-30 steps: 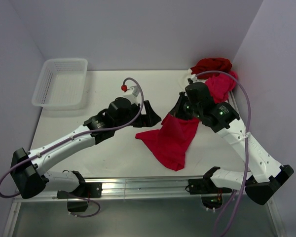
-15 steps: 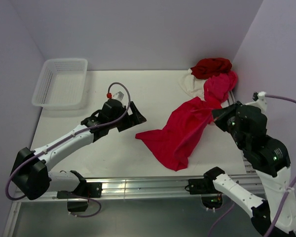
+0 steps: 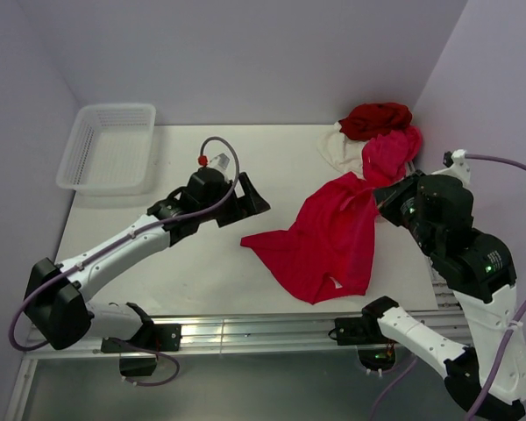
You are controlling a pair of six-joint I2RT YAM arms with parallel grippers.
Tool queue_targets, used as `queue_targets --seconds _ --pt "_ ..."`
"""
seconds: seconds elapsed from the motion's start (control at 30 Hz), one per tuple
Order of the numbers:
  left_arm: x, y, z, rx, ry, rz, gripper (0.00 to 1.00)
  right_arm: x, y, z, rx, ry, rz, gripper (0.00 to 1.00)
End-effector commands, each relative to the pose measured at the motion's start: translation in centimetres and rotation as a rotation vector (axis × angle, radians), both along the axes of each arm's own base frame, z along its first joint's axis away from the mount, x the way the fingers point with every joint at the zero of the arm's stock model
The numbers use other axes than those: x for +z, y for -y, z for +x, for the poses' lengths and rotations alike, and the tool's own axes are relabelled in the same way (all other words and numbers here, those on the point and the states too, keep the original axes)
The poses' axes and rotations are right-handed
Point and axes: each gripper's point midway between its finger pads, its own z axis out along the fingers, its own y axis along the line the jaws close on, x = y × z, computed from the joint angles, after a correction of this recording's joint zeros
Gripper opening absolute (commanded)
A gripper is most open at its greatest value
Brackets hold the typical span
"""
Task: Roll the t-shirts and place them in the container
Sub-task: Flatten the tshirt
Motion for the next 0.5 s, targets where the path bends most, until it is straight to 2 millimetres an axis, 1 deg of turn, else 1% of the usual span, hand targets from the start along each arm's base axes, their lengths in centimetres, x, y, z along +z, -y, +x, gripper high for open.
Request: queue_targets --seconds 0.0,0.03,0.07,0.1,0.13,0.17,0.2,0.23,0.27,0.3,0.33,0.37,0.4,0.43,0.47 --pt "-3.2 0.0 -0.6 -0.007 -0.103 0.053 0.98 4.1 0.0 0.2 0.023 0.11 0.001 0.0" --pt "-4.0 0.1 -0.8 -0.002 -0.146 0.061 0.98 5.1 0.2 0.0 0.019 0.138 0.011 0.0" --pt "-6.0 0.3 -0.8 -0.003 -0.203 0.101 0.98 5.6 0.6 -0.4 0.013 0.157 0.012 0.0" --pt "-6.6 0.6 -0.6 -0.012 -0.216 0.107 0.98 5.8 0.9 -0.8 0.005 0.162 0.014 0.0" --pt "-7.5 1.7 -0.4 -0.046 -0.235 0.109 0.98 6.0 1.3 -1.1 -0.016 0.169 0.018 0.0" --pt "-8.2 2.1 -0.3 -0.052 -0.249 0.116 0.98 6.1 1.7 -1.6 -0.031 0.174 0.039 0.0" --pt "-8.8 2.7 -0.3 -0.068 -0.26 0.127 0.99 5.4 1.9 -2.1 -0.037 0.148 0.036 0.0" --pt "-10.1 3.6 0.3 -0.087 -0.278 0.15 0.99 4.6 2.0 -2.3 -0.039 0.122 0.033 0.0" --pt "-10.6 4.1 0.6 -0.098 -0.288 0.163 0.98 3.9 2.0 -2.6 -0.053 0.097 0.056 0.0" --pt "-11.0 4.9 0.9 -0.117 -0.29 0.173 0.98 2.4 2.2 -3.2 -0.061 0.042 0.051 0.0" --pt "-11.3 6.5 2.2 -0.141 -0.274 0.179 0.98 1.0 2.3 -3.5 -0.071 0.0 0.05 0.0" --pt "-11.3 7.4 2.7 -0.161 -0.271 0.176 0.98 0.4 2.8 -4.4 -0.115 -0.009 0.104 0.0" --pt "-8.8 9.6 4.2 -0.183 -0.213 0.139 0.98 -0.8 3.2 -5.3 -0.136 -0.043 0.113 0.0" --pt "-10.3 10.5 5.0 -0.203 -0.212 0.166 0.98 -2.3 3.5 -5.8 -0.154 -0.073 0.121 0.0" --pt "-10.0 11.3 5.6 -0.211 -0.199 0.17 0.99 -2.5 4.0 -7.0 -0.18 -0.052 0.183 0.0"
